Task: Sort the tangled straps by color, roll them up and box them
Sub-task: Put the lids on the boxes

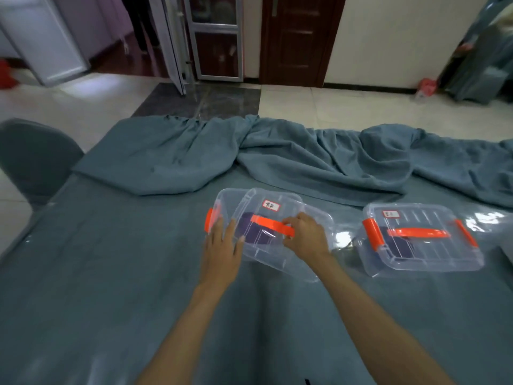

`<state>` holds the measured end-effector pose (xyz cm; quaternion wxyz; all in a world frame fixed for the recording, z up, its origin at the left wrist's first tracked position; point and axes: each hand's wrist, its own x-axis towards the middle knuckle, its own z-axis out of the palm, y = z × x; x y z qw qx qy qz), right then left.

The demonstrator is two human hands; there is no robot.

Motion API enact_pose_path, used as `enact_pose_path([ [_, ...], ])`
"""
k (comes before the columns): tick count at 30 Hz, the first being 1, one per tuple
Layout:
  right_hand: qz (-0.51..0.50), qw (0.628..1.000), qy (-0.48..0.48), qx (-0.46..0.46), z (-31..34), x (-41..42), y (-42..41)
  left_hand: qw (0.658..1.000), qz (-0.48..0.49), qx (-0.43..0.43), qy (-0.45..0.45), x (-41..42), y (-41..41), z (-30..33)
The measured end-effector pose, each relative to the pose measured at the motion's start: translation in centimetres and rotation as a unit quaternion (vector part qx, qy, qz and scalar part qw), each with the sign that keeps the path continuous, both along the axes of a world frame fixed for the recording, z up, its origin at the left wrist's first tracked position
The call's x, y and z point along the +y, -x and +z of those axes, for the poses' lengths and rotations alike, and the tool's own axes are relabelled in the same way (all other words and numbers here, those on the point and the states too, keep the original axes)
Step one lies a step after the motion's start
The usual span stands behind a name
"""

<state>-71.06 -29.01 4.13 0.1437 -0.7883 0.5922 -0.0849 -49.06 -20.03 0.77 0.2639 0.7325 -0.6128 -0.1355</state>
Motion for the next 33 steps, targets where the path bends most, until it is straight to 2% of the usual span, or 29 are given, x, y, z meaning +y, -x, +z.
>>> enact_pose_path([
  [2, 0.042, 0.999, 0.003, -0.001, -0.2, -1.8, -2.0, 0.999, 0.005, -0.032, -0.026, -1.5, -0.9, -0.5],
  [4, 0.077, 0.997, 0.002, -0.009, -0.7, -3.2, -3.6, 0.999, 0.023, -0.014, -0.033, -2.8, -1.9, -1.3],
  [7, 0.129, 0.990, -0.001, -0.053, -1.7, -4.3, -4.5, 0.995, 0.055, 0.084, -0.014, -4.3, -3.6, -2.3],
  [10, 0.168, 0.984, 0.034, -0.057, -3.1, -3.9, -3.2, 0.975, 0.062, 0.211, 0.017, -4.4, -4.4, -3.3],
  [12, 0.098, 0.990, 0.087, -0.041, -4.1, -3.3, -2.1, 0.959, 0.065, 0.273, 0.032, -4.2, -4.2, -3.9],
  [14, -0.069, 0.990, 0.094, -0.082, -5.3, -2.6, -1.2, 0.936, 0.102, 0.336, 0.026, -4.2, -3.8, -4.5],
  [15, -0.165, 0.974, 0.040, -0.148, -5.8, -2.3, -0.8, 0.912, 0.142, 0.385, 0.013, -4.2, -3.6, -4.5],
  [17, -0.288, 0.891, -0.110, -0.334, -6.6, -1.9, 0.1, 0.869, 0.203, 0.450, -0.017, -4.1, -3.3, -4.6],
  [18, -0.309, 0.850, -0.144, -0.401, -6.7, -1.6, 0.3, 0.863, 0.213, 0.457, -0.018, -4.0, -3.0, -4.6],
  [19, -0.311, 0.842, -0.134, -0.419, -6.6, -1.4, 0.2, 0.864, 0.217, 0.455, -0.003, -3.9, -2.9, -4.7],
  [22, -0.273, 0.902, 0.013, -0.334, -6.4, -0.9, 0.1, 0.880, 0.222, 0.413, 0.075, -3.7, -2.4, -4.4],
  [24, -0.247, 0.922, 0.061, -0.291, -6.2, -1.0, -0.3, 0.894, 0.230, 0.373, 0.098, -3.9, -2.1, -3.9],
  [28, -0.225, 0.944, 0.081, -0.226, -5.5, -1.4, -0.6, 0.925, 0.200, 0.298, 0.124, -4.1, -1.7, -3.4],
  [33, -0.186, 0.961, 0.051, -0.199, -4.6, -1.1, 0.2, 0.952, 0.178, 0.234, 0.087, -3.7, -2.4, -2.6],
])
